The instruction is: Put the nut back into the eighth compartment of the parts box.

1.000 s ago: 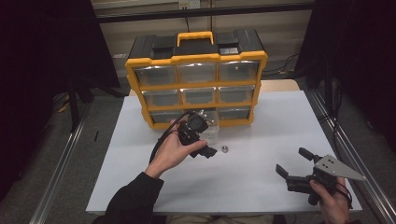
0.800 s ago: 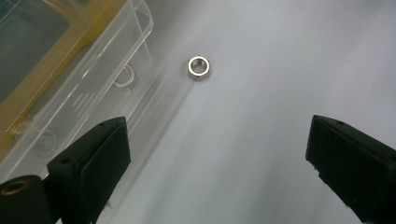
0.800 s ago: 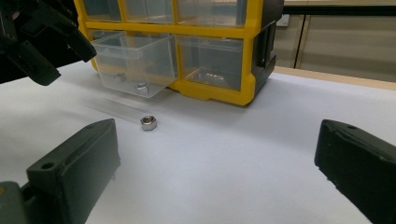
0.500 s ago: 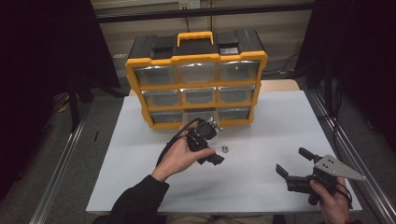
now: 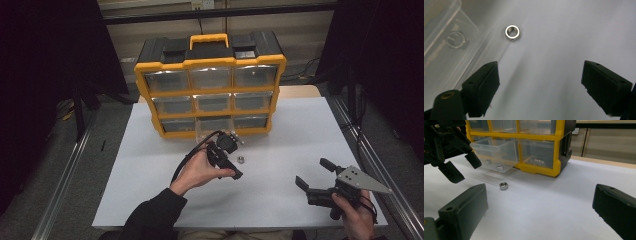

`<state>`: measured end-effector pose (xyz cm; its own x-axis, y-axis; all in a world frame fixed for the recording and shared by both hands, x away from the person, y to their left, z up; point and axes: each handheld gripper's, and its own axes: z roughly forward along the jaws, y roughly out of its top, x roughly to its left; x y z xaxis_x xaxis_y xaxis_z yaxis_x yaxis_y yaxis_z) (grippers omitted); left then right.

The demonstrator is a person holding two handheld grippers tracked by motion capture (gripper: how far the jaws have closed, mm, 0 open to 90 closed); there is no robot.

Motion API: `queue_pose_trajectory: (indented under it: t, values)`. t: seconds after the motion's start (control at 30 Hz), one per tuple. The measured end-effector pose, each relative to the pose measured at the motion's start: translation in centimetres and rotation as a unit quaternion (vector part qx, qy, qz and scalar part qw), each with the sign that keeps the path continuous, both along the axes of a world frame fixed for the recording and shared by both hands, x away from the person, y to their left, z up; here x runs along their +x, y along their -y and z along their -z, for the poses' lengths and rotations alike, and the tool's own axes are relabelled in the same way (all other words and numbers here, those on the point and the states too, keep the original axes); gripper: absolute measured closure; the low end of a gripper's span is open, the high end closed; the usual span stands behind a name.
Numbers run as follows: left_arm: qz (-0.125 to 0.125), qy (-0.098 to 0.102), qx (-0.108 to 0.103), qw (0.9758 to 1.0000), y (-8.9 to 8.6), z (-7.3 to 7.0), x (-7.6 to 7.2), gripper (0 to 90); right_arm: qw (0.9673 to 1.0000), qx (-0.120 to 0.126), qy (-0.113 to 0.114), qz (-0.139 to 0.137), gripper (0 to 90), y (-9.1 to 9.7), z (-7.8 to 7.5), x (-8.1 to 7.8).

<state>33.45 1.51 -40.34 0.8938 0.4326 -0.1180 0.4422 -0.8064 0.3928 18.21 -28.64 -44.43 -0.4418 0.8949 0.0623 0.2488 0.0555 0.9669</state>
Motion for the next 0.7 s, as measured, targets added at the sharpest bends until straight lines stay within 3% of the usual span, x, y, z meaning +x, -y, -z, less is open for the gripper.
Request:
queue_pose_trajectory:
  t: [0.13, 0.3, 0.7]
  values:
    - [-0.002, -0.001, -0.002, 1.0000, 0.6, 0.5, 0.2, 25.5, 1.0000, 0.000, 0.000, 0.000, 0.0, 0.0, 0.0, 0.0]
    - [-0.008, 0.003, 0.013, 0.9999, 1.5, 0.9, 0.4, 34.0, 1.0000, 0.000, 0.000, -0.001, 0.0, 0.0, 0.0, 0.0]
    - [-0.026, -0.003, 0.023, 0.9994, 2.5, 1.8, 1.5, 44.8, 1.0000, 0.000, 0.001, -0.001, 0.0, 0.0, 0.0, 0.0]
